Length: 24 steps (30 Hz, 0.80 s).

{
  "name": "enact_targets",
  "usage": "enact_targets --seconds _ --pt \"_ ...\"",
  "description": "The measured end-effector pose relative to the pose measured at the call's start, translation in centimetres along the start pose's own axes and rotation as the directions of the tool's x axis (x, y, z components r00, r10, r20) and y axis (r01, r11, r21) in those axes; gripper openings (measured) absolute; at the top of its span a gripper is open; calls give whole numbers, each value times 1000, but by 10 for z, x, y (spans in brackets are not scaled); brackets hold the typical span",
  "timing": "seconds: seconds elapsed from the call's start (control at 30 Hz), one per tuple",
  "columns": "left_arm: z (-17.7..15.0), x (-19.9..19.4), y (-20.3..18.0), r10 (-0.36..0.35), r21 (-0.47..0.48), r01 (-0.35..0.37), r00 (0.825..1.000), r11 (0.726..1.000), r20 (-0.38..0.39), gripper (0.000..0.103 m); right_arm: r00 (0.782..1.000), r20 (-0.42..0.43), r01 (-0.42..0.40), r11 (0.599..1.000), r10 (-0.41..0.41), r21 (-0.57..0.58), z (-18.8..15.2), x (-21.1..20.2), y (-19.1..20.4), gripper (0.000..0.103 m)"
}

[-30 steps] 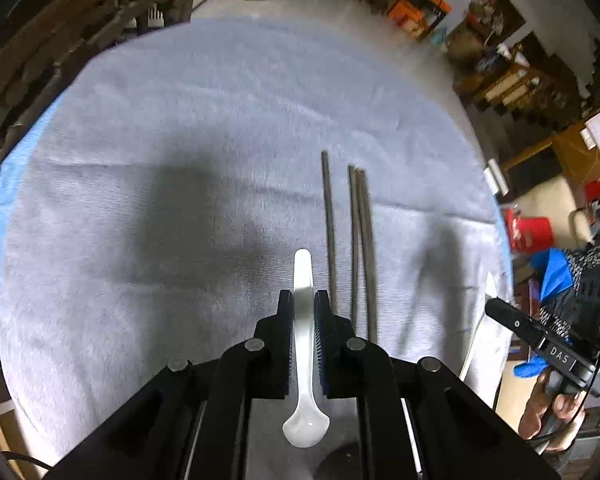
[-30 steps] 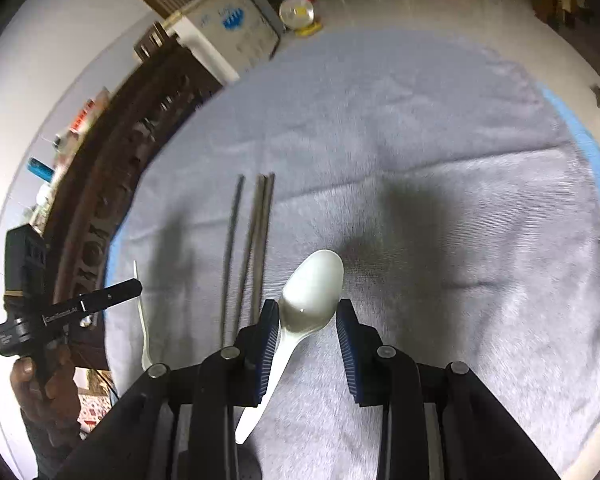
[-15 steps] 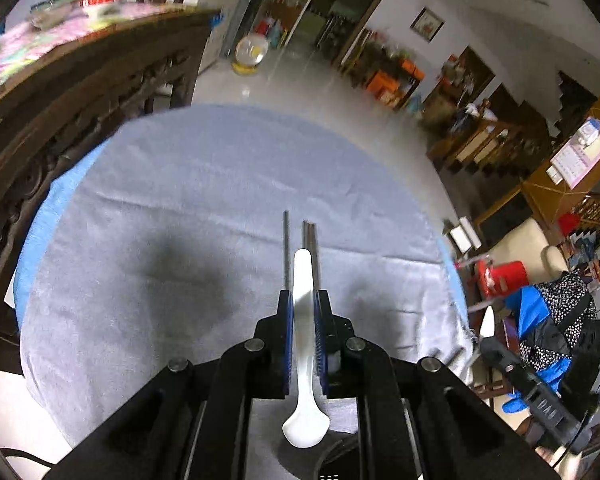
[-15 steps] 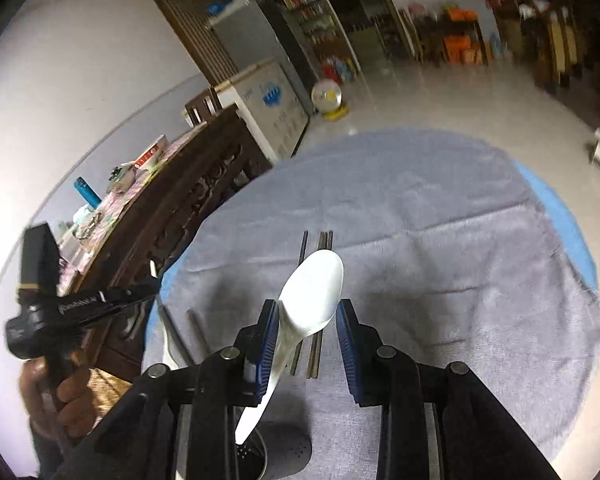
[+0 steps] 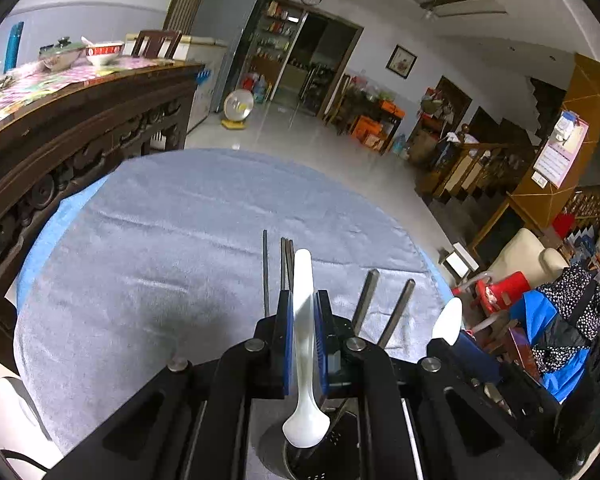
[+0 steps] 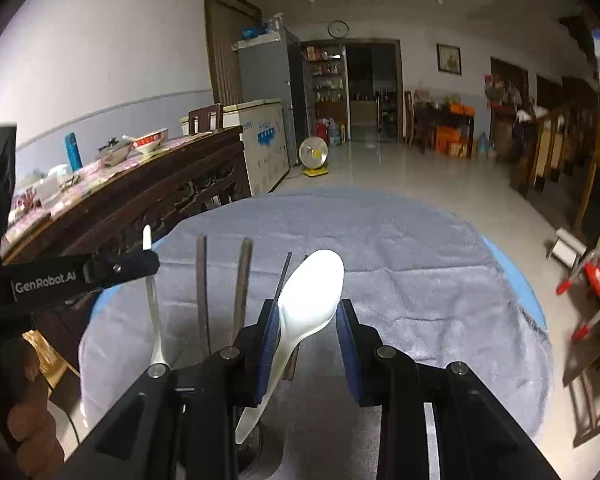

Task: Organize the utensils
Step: 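Lower both white spoons handle-first into the black holder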

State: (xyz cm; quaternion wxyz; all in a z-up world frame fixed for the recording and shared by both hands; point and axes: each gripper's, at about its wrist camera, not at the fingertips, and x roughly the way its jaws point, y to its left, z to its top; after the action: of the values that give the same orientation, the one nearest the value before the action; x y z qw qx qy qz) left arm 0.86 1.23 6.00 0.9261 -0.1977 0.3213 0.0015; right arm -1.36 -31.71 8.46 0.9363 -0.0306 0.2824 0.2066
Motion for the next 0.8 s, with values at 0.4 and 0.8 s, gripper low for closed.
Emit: enact_targets --seconds 0.4,0.8 --pt "-30 14 1 1 22 -1 1000 1000 -7 11 1000 25 13 998 -12 -65 -25 -3 17 32" --pt "-42 13 -4 2 39 -2 1000 999 -15 11 1000 11 -9 997 10 -74 -34 -6 20 32"
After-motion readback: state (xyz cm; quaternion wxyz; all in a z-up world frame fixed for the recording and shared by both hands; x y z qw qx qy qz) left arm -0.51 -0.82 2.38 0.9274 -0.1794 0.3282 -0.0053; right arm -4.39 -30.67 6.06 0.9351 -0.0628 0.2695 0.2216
